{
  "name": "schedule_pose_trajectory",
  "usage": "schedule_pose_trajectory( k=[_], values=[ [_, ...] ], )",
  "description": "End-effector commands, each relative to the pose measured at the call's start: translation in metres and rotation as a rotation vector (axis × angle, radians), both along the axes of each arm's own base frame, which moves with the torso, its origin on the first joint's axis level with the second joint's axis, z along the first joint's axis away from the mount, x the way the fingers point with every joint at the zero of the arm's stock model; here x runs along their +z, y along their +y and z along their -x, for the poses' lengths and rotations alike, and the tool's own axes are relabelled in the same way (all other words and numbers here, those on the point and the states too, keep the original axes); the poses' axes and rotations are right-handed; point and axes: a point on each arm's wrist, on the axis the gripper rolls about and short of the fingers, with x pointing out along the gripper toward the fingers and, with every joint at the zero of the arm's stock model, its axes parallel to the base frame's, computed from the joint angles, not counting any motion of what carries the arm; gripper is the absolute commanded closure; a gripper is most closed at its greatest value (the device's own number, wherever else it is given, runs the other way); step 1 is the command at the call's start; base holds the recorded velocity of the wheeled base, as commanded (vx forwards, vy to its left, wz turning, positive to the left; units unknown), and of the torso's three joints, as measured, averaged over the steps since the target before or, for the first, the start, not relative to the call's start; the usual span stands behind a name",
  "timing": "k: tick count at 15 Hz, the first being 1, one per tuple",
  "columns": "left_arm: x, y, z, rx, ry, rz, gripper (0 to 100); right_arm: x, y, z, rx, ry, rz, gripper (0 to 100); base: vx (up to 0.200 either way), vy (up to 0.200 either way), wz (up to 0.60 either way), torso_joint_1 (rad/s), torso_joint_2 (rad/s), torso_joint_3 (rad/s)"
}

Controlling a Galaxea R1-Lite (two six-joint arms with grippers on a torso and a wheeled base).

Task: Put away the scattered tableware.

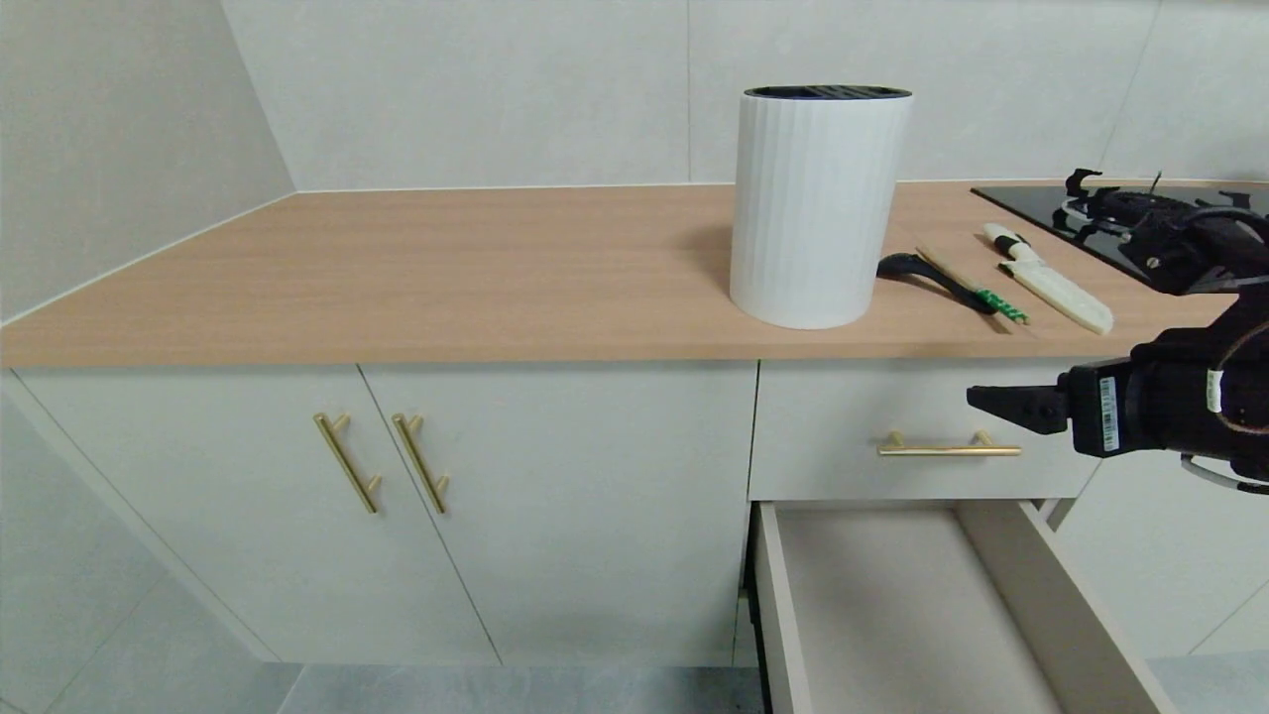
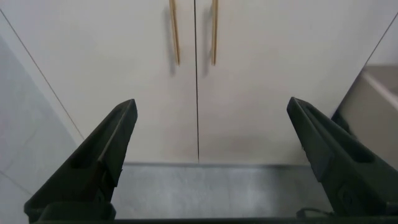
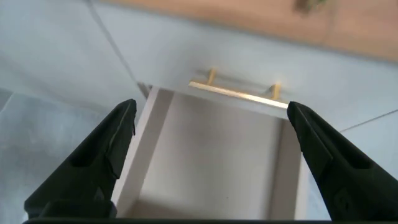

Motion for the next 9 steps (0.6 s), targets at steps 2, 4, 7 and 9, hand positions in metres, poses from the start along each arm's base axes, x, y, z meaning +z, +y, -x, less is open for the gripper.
schedule_pose_trajectory(
  k=[2, 4, 7, 9],
  values=[
    [0.0, 0.0, 0.0, 0.0, 0.002, 0.001, 0, -0.005, 0.0, -0.009, -0.015, 0.006, 0.003, 0, 0.0, 0.0, 0.0, 0.176, -0.48, -0.29],
    [0.0, 0.0, 0.0, 0.0, 0.002, 0.001, 0, -0.009, -0.001, -0.018, -0.037, 0.014, 0.007, 0, 0.0, 0.0, 0.0, 0.183, -0.48, -0.281],
    [0.0, 0.0, 0.0, 0.0, 0.002, 0.001, 0, -0.012, -0.005, -0.026, -0.063, 0.005, 0.004, 0, 0.0, 0.0, 0.0, 0.194, -0.48, -0.279],
    [0.0, 0.0, 0.0, 0.0, 0.002, 0.001, 0, -0.014, -0.008, -0.031, -0.08, 0.01, 0.006, 0, 0.0, 0.0, 0.0, 0.21, -0.49, -0.281]
  ],
)
